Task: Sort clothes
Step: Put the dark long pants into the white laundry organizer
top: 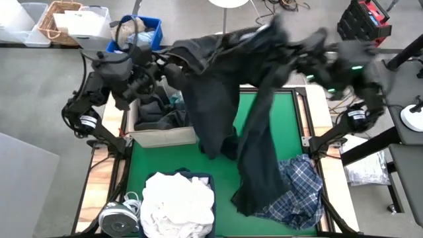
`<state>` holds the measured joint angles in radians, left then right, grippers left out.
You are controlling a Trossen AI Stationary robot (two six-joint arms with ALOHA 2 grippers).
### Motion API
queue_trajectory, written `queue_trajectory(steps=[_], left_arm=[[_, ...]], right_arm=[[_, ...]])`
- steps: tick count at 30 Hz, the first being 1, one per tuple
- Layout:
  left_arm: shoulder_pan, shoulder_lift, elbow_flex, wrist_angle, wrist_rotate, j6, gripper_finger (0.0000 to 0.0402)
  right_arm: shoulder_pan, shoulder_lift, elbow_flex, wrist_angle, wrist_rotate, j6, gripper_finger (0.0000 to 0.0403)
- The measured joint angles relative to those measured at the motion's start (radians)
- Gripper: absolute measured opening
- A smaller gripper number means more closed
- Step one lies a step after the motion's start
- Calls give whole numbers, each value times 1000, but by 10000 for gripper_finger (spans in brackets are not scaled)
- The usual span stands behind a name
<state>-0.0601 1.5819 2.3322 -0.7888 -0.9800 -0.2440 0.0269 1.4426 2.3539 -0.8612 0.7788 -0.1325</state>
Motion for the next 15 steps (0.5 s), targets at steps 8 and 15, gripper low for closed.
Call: queue_trajectory(steps=[8, 15], left_arm=[[8, 63, -3, -158, 10, -179, 3], [10, 113, -3, -142, 167, -154, 16]], right_arm=[[-11, 132, 1, 7, -140, 21, 17], [-54, 181, 2, 34, -421, 110, 17]])
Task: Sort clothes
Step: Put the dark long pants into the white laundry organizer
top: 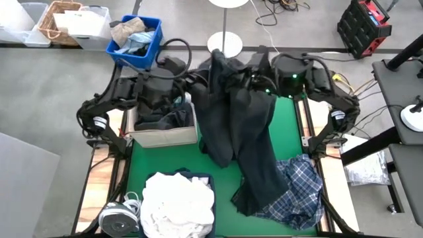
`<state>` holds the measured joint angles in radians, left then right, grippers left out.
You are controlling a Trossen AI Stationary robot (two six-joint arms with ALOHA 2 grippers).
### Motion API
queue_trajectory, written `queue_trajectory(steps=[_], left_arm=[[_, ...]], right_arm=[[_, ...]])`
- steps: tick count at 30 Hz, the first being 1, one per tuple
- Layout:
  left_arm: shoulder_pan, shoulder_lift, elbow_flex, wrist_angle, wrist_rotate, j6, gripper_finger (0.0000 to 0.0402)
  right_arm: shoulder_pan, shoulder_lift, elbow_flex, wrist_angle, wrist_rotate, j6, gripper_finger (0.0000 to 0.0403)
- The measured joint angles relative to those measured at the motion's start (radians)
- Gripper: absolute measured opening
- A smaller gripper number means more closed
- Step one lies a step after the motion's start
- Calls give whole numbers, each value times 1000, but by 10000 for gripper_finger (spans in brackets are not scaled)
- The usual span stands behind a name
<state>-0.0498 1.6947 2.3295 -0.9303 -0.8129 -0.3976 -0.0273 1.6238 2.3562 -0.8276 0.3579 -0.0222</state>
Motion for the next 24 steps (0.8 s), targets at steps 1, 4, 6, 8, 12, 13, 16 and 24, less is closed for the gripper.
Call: queue_trajectory(steps=[1, 4, 6, 8, 12, 13, 16, 24], left_arm=[[0, 0, 0, 10, 37, 18, 17], [0, -2, 0, 74, 110, 57, 19], [0, -3, 0, 111, 166, 93, 21], [0, -5, 0, 146, 252, 130, 26], [0, -7, 1, 213, 401, 196, 59], [-2, -7, 1, 220, 402, 200, 72], [-2, -5, 0, 233, 352, 175, 120], [-5, 21, 0, 381, 348, 255, 204]], right_arm=[[-8, 0, 0, 4, -43, 11, 17], [-28, -6, 0, 37, -133, 42, 17], [-33, -8, 0, 56, -154, 48, 17], [-32, -10, 0, 69, -159, 48, 17], [-32, -11, 3, 86, -191, 48, 17], [-32, -11, 2, 85, -190, 44, 17], [-32, -8, 1, 83, -179, 21, 17], [-32, 30, 0, 74, -116, -25, 17]])
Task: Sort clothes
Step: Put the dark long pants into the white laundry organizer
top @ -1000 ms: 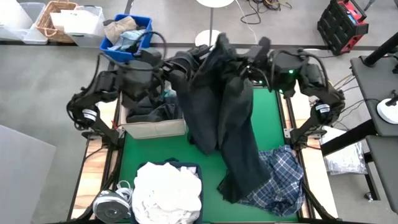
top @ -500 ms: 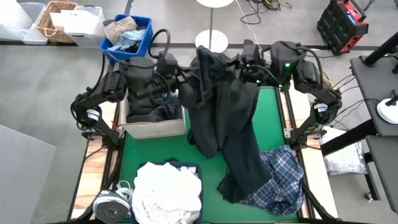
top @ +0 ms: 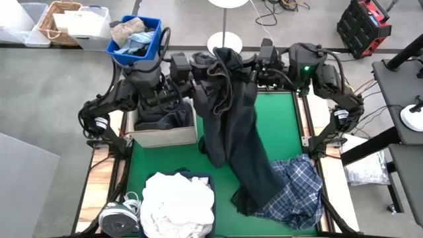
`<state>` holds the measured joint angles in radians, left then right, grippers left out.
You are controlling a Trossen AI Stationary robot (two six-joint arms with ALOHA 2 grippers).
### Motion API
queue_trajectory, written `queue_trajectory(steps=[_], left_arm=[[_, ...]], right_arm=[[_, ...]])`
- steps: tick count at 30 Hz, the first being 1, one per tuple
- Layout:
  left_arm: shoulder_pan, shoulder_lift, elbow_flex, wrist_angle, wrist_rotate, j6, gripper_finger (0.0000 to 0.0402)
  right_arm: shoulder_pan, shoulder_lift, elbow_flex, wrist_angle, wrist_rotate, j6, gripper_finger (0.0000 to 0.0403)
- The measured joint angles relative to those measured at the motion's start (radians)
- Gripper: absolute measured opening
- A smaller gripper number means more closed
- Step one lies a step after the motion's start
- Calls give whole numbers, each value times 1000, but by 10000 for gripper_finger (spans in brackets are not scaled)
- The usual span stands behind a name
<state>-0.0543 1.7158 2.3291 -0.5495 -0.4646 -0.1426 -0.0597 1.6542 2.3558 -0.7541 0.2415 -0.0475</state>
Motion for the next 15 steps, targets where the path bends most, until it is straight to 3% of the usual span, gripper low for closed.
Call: queue_trajectory(steps=[5, 9, 15], left_arm=[[-1, 21, 0, -12, -177, -21, 225], [2, 41, 1, -8, -212, -11, 229], [3, 59, 2, -9, -323, 48, 229]], right_arm=[[-3, 9, -1, 0, 22, -3, 17], [-3, 10, -2, -8, 64, -31, 17], [-4, 10, -3, -21, 16, -50, 17]])
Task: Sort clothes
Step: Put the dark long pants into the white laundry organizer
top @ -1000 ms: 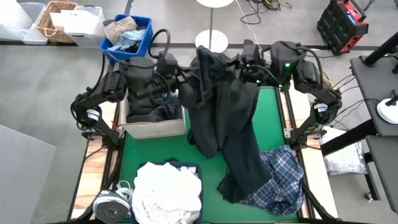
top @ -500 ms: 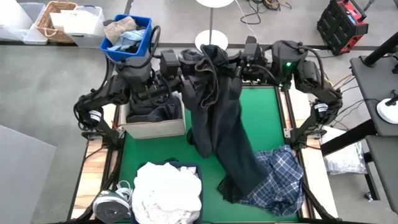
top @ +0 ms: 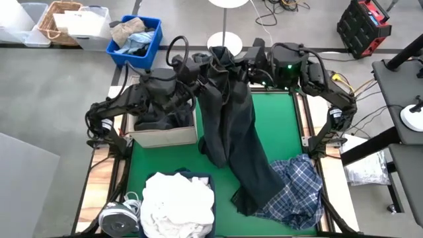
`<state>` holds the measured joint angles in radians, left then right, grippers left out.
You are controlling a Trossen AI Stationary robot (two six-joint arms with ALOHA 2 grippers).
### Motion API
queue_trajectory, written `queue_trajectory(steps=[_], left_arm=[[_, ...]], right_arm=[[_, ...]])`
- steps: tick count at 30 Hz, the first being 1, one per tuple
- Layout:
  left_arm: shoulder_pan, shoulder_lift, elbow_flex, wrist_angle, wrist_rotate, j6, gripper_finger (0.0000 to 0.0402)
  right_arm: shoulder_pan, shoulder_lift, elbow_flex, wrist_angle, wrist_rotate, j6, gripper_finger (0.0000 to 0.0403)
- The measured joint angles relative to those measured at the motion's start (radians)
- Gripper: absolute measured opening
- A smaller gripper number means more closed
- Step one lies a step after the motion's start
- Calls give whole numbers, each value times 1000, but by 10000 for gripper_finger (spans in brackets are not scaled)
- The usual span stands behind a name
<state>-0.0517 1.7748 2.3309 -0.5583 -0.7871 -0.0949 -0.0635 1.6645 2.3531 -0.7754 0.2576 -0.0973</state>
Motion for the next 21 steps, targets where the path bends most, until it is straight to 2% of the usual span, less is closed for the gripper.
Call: queue_trajectory(steps=[4, 7, 9, 13, 15, 18, 21], left_arm=[[-2, -1, 0, -1, -102, 13, 230], [-1, -3, -1, -7, -127, 13, 230], [-1, -4, -1, 1, -116, 19, 230], [9, -10, -1, 1, -1, 99, 223], [9, -2, -1, 11, -9, 100, 214], [7, 6, -1, 9, -92, 84, 201], [7, 9, -1, 11, -116, 83, 198]], right_arm=[[1, -4, 0, -2, -45, -27, 17], [1, -3, -1, -16, -57, -64, 16], [1, -3, 0, -26, -77, -85, 16], [3, -2, 1, -29, -100, -104, 16], [4, -2, 1, -28, -106, -113, 19], [4, -1, 0, -22, -99, -103, 50], [4, -2, 0, -27, -89, -92, 106]])
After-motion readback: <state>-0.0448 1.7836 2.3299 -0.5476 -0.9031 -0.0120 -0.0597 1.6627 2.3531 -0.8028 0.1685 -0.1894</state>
